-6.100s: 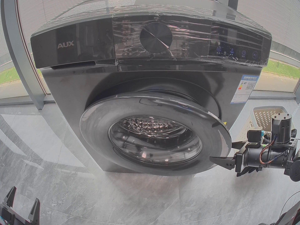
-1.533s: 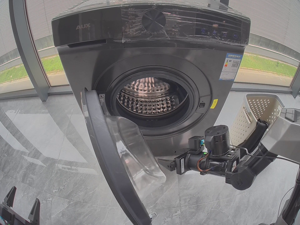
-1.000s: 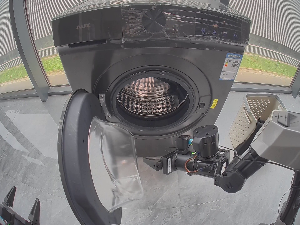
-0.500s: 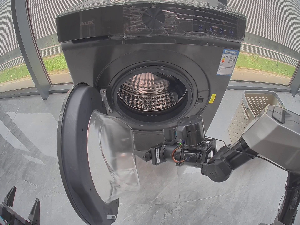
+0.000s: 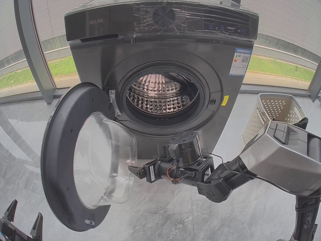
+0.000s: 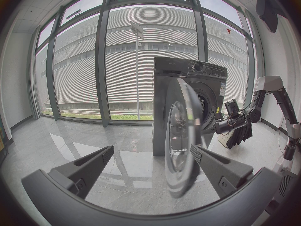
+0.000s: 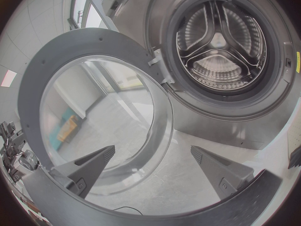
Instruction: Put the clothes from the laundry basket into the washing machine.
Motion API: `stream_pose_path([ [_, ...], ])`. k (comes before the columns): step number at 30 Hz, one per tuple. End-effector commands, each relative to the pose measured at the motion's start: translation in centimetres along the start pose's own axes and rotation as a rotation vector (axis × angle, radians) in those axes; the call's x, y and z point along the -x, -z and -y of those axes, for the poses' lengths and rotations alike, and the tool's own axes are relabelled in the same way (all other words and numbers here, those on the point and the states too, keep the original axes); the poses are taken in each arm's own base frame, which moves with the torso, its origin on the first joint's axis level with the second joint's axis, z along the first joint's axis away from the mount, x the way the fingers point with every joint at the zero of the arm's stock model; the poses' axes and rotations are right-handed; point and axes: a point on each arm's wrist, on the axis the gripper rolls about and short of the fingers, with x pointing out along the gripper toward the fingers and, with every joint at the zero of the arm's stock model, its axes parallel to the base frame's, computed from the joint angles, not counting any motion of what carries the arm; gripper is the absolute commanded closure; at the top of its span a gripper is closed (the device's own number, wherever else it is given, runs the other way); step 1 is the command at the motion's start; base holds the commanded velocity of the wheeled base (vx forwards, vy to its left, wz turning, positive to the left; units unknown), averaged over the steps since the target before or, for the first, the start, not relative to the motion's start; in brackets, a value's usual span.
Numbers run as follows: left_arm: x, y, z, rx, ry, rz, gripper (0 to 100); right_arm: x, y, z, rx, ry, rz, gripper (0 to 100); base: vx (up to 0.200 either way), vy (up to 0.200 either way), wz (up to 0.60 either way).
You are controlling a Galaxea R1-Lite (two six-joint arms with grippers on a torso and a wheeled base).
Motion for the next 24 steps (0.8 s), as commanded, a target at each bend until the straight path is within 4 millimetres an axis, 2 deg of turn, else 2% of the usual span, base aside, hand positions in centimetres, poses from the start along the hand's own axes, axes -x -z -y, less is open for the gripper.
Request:
stream_pose_path([
  [1, 0.0, 0.5, 0.0, 0.000, 0.000, 0.000, 0, -0.7, 0.1, -0.7, -0.004, -0.015, 0.007, 0, 0.000, 0.000, 0.00],
  [11, 0.0, 0.5, 0.0, 0.000, 0.000, 0.000, 0, 0.0, -0.6, 0.2, -0.016, 0.002, 0.034, 0, 0.000, 0.000, 0.00],
  [12, 0.0, 0.5, 0.0, 0.000, 0.000, 0.000, 0, 1.7, -1.7, 0.4, -0.011, 0.010, 0.068, 0, 0.000, 0.000, 0.00],
  [14, 0.0, 0.5, 0.0, 0.000, 0.000, 0.000, 0, 3.7, -2.9, 0.8, -0.009, 0.024, 0.091, 0, 0.000, 0.000, 0.00],
  [18, 0.0, 0.5, 0.0, 0.000, 0.000, 0.000, 0, 7.4, -4.3, 1.2, 0.011, 0.057, 0.124, 0, 0.000, 0.000, 0.00],
  [19, 0.0, 0.5, 0.0, 0.000, 0.000, 0.000, 0, 9.7, -4.9, 1.4, 0.039, 0.075, 0.143, 0, 0.000, 0.000, 0.00],
  [21, 0.0, 0.5, 0.0, 0.000, 0.000, 0.000, 0, 12.7, -5.5, 1.5, 0.078, 0.100, 0.169, 0, 0.000, 0.000, 0.00],
  [24, 0.0, 0.5, 0.0, 0.000, -0.001, 0.000, 0, 17.0, -5.3, 1.3, 0.114, 0.127, 0.191, 0, 0.000, 0.000, 0.00],
])
